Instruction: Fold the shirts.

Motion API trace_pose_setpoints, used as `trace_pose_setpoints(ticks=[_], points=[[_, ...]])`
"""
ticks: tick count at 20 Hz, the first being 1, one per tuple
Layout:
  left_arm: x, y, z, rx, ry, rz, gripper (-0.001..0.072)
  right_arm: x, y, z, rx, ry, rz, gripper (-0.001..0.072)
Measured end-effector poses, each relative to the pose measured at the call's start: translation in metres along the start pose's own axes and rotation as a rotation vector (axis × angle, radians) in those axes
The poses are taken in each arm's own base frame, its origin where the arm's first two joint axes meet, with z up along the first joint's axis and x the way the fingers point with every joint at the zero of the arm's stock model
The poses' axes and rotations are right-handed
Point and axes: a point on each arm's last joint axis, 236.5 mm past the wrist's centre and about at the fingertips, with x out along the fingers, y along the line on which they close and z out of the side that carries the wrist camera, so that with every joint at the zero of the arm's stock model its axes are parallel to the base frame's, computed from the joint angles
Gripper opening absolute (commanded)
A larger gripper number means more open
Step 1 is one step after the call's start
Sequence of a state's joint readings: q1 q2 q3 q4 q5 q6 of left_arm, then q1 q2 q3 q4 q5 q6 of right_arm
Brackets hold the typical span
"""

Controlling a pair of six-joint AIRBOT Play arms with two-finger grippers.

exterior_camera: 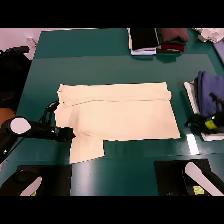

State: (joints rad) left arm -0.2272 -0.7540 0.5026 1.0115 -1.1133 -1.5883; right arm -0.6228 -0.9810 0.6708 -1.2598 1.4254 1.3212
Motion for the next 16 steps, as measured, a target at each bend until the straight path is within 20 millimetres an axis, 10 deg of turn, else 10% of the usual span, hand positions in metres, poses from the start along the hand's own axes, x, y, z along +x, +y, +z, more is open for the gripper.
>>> trace_pose_setpoints(ticks=[5,10,16], points=[[-0.002,-0.002,0.003,0.005,-0.008,-0.001,0.0024,0.041,0.01,-0.027,0.051,0.123,0.102,0.0435],[-0.002,0.001,0.002,0.011,-0.006,0.009,0.0023,0.055,0.035,-0.025,-0.076,0.161,0.097,0.0022],[-0.016,0.01,-0.013,0.07,0.033,0.069,0.0022,0.025,0.049,-0.011,-0.275,0.061,-0.014,0.0021]])
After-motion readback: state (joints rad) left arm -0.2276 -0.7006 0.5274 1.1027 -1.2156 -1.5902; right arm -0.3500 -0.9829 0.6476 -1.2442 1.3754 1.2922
